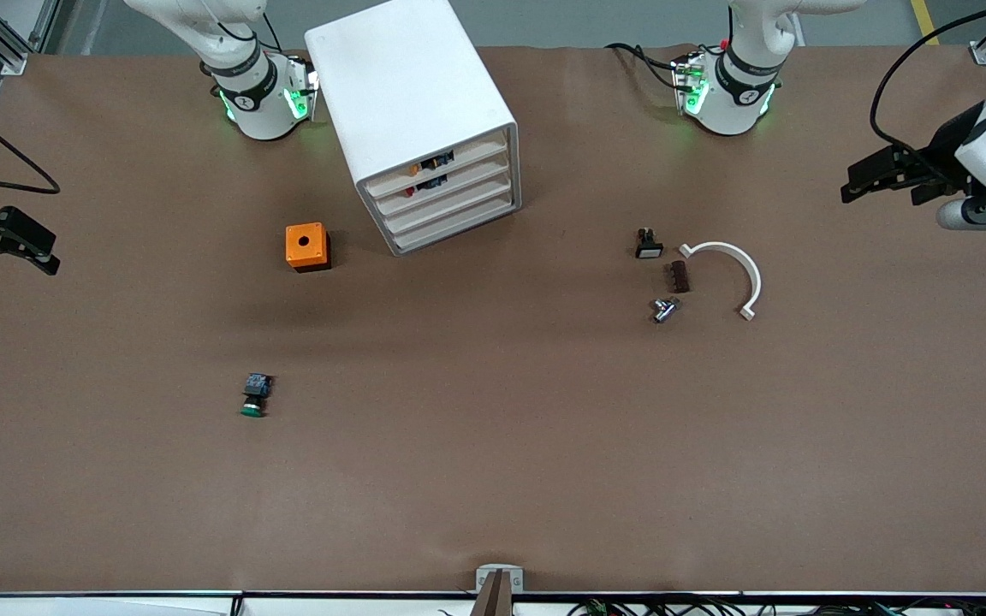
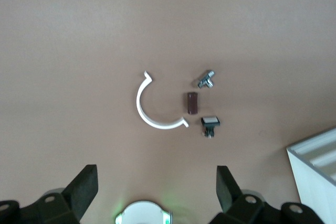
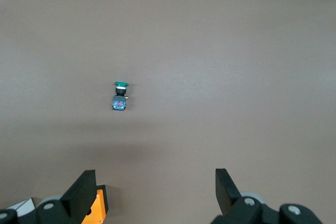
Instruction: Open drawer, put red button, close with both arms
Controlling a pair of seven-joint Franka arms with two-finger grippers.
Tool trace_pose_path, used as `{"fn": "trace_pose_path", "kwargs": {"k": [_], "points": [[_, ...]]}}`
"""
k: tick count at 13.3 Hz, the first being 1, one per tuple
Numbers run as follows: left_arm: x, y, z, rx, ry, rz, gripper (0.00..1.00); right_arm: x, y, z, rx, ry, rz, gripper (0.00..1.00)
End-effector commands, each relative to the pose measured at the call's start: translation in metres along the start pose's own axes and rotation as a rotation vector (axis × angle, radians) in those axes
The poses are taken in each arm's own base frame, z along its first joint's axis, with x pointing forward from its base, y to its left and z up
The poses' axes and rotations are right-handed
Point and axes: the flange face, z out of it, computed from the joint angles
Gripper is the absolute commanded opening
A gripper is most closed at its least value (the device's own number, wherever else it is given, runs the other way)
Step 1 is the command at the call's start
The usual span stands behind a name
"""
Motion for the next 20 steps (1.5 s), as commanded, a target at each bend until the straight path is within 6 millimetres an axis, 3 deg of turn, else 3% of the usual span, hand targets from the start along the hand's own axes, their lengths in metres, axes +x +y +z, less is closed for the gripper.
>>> {"fn": "trace_pose_path", "kwargs": {"k": [1,8,13,18,20], "points": [[-0.026,-0.013,0.013,0.016,0.067,0.019,1.00,0.000,0.000,-0.003,0.004,-0.009,0.007,1.00],[-0.020,-0.014,0.004,0.037,0.127,0.042,1.00,-0.001,0.010,-0.003,0.048,-0.011,0.041,1.00],[-0.019,-0.010,-0.022,0.034,0.170,0.030,1.00,-0.001,0.003,-0.002,0.048,-0.015,0.088,1.00],[-0.023,0.000,-0.041,0.031,0.176,0.028,1.00,-0.001,0.003,-0.002,0.040,-0.015,0.042,1.00],[-0.019,0.009,-0.038,0.036,0.162,0.016,1.00,-0.001,0.006,-0.003,0.042,-0.014,0.003,1.00]]}}
